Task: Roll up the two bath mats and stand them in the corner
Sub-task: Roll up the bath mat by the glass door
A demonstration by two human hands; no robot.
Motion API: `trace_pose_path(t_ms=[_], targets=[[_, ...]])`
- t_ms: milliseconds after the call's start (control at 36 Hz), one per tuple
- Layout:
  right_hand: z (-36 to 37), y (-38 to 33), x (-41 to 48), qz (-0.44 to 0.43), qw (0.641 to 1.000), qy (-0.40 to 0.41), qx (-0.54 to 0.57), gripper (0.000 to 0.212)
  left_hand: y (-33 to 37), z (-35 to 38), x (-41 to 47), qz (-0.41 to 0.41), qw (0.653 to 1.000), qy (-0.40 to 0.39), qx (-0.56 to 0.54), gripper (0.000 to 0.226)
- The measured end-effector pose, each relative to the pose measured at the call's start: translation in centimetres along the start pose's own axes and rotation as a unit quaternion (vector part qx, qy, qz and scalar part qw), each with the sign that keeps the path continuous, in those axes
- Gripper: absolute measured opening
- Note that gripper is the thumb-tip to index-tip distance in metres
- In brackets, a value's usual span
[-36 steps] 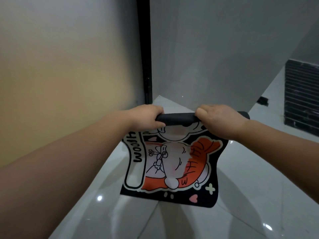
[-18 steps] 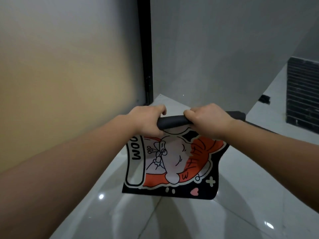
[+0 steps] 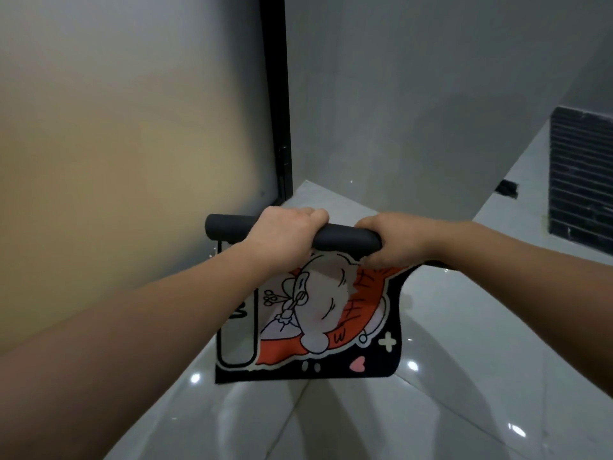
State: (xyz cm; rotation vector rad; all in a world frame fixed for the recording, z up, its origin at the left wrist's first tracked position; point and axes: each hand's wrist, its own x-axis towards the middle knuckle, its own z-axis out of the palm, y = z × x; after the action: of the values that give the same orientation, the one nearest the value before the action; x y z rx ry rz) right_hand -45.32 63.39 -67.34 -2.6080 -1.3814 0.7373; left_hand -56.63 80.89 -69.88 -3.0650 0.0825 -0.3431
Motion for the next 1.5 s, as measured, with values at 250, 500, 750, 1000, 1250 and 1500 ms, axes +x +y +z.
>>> trace_pose_path(t_ms=[250,500,750,1000,1250,1500], targets=[[1.5,-0.6,-0.3,-0.113,0.917,0.24,-0.296,0.014,-1.2,-1.0,0.7,-0.088,0.957,-0.226,-0.156,0.08],[1.4,-1.3,-0.4,-0.102,0.929,0.209,-0.29,0.028,-0.6,-0.3,-0.2,-0.084,0.96,-0.204,-0.172,0.019],[-0.4,-1.6,0.2,0.013,0.999,0.005,-0.036,0.028,0.8,-0.3,-0.1,-0.026,1.0,-0.005,-0.002,0.023],[1.4,-1.2,-0.1,-0.125,0.916,0.238,-0.297,0.015,-0.9,-0.3,0.4,-0.097,0.95,-0.219,-0.199,0.051],[0.8,-1.4,0.3,-0.043,0.974,0.085,-0.205,0.052,-0.1,0.6,-0.4,-0.034,0.995,-0.09,-0.037,0.028],[1.2,-1.7,0.4,-0.018,0.985,0.076,-0.154,0.021,-0.1,1.0,0.2,-0.036,0.993,-0.096,-0.06,0.042]])
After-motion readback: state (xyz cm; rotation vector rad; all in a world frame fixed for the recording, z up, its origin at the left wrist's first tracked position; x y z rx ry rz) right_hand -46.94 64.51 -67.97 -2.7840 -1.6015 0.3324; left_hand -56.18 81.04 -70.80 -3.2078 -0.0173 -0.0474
